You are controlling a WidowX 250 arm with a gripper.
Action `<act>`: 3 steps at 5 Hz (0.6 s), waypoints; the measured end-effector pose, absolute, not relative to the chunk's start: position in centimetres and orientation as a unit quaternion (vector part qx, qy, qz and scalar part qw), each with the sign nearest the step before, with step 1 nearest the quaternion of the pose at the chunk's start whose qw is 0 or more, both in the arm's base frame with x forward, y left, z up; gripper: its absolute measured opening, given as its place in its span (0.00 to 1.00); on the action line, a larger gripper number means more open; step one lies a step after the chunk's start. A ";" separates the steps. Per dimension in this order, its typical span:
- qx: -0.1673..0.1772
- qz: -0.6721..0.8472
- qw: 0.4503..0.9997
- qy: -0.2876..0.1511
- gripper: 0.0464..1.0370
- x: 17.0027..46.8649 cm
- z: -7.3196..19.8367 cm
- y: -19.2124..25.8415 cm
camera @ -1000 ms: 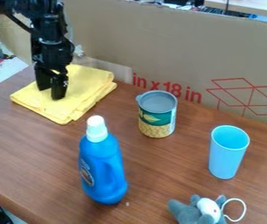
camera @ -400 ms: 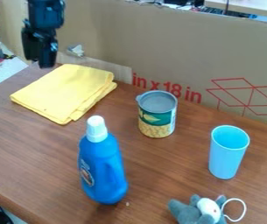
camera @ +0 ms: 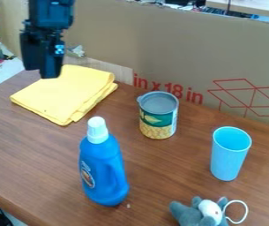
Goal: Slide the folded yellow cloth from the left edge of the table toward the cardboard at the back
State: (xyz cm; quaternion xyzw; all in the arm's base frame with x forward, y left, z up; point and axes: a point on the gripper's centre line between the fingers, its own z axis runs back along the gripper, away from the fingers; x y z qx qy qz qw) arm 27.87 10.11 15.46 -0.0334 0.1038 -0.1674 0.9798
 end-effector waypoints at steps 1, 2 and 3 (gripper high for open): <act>-0.020 -0.191 0.977 0.088 0.96 25.8 17.0 7.4; 0.004 -0.203 0.977 0.067 0.96 25.5 18.8 6.0; 0.005 -0.204 0.977 0.065 0.96 25.5 18.9 5.9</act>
